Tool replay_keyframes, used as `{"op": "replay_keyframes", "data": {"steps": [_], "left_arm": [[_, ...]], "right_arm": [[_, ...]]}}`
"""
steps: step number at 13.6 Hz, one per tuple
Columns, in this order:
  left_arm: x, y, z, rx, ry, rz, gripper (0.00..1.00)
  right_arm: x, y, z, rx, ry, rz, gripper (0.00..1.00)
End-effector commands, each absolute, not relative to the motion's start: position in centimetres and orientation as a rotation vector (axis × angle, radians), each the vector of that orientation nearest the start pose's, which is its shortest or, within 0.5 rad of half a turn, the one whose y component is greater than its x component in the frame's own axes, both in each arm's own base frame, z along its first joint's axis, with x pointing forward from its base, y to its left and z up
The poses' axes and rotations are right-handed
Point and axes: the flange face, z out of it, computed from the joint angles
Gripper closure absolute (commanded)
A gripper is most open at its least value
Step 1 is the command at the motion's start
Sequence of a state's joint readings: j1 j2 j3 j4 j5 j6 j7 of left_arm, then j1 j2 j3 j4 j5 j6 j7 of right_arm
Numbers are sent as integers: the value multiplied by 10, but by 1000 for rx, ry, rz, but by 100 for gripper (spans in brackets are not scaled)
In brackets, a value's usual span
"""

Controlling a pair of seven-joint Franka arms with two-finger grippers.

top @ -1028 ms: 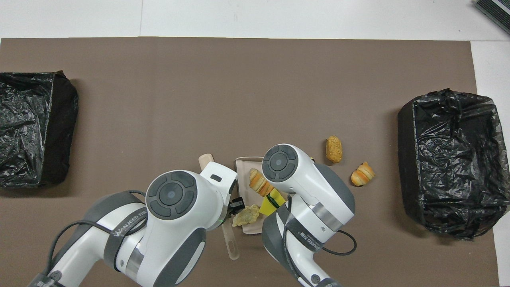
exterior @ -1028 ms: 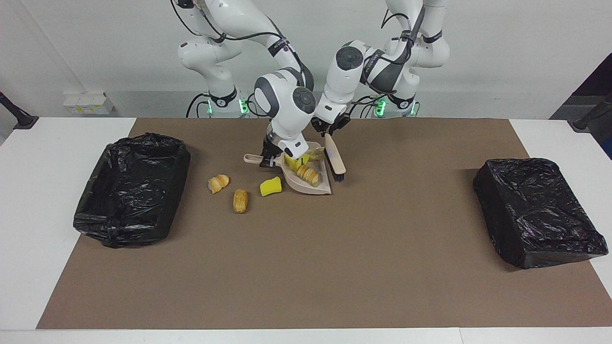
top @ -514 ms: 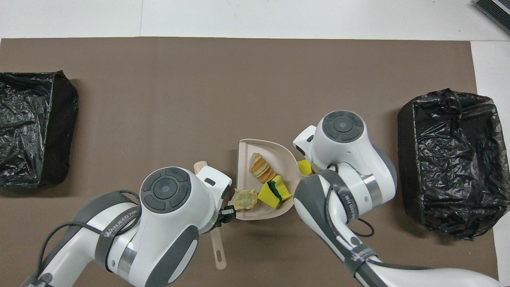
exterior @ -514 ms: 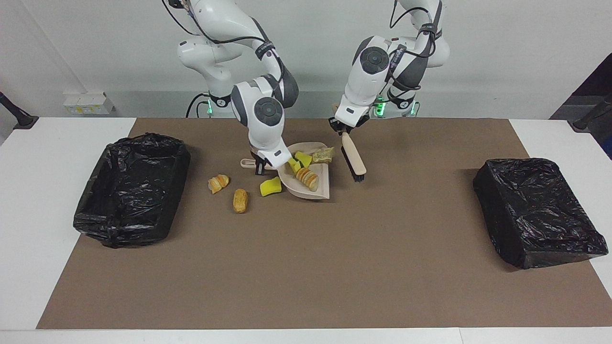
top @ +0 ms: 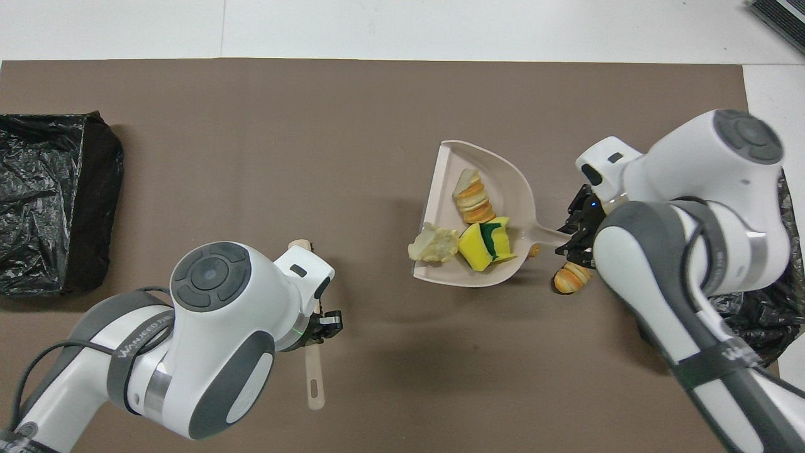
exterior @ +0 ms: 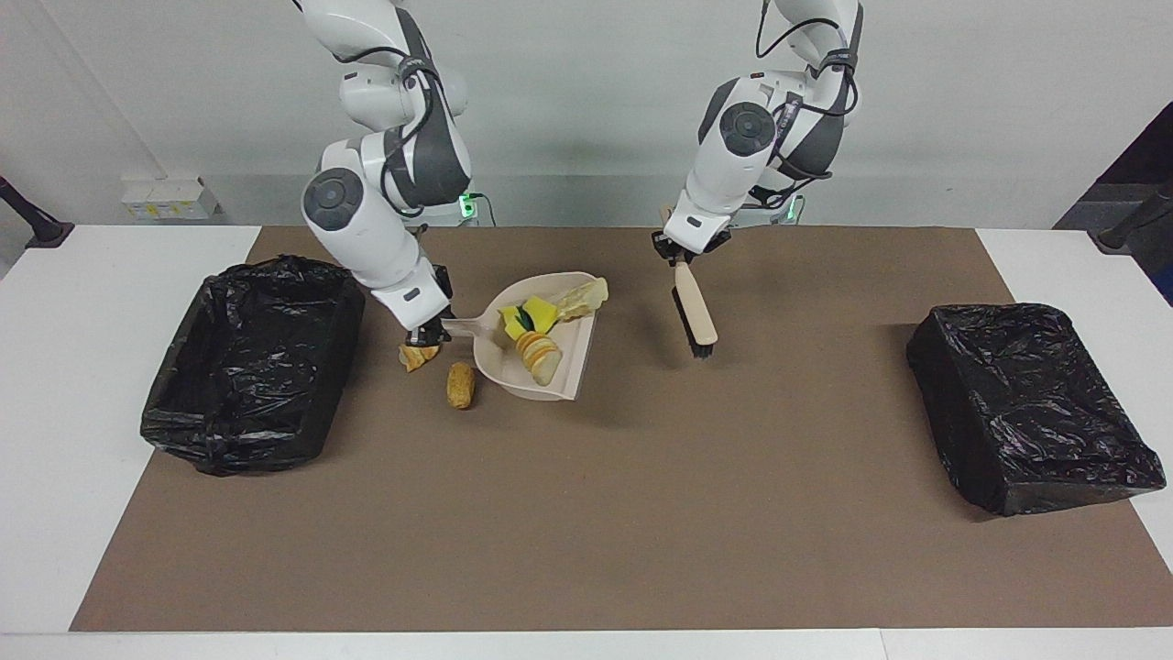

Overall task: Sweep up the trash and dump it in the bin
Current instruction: 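Carry the loaded dustpan with the right gripper to the nearer bin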

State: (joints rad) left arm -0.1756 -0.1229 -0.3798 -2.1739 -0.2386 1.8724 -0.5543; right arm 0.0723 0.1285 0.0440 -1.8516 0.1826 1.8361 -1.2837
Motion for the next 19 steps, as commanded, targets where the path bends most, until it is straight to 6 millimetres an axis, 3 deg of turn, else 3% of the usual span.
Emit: {"op": "replay_keyframes", "data": {"steps": [1,4,5,7,9,11,13,15,17,19], "left_arm": [[388,-258,432,-3139,-39,379,100],[354,-245,423,-3104,-29,353,100],[337,-250,418,-3090,11,345,100],[313,-255,410,-3074,45,322,100],[308,-260,407,-3077,56,334,100],[303,-272,404,-3104,71,329,100],[289,-285,388,-3109,137,304,100],[279,-291,371,-3107,179,292,100],[282,-298,359,-3122,187,291,100],[273,-308,351,-3110,232,298,100]], "right_arm": [[588,26,486,-2322,-1711,-47,100],[583,-61,542,-2349,-1597,-83,100],[573,-95,551,-2376,-1548,-57,100],[551,-167,552,-2387,-1570,-2,100],[528,-228,552,-2419,-1641,99,100],[513,-268,563,-2422,-1742,150,100],[511,-294,569,-2465,-1885,319,100],[526,-297,571,-2530,-2067,481,100],[551,-270,560,-2518,-2194,630,100],[570,-236,531,-2489,-2243,856,100]]}}
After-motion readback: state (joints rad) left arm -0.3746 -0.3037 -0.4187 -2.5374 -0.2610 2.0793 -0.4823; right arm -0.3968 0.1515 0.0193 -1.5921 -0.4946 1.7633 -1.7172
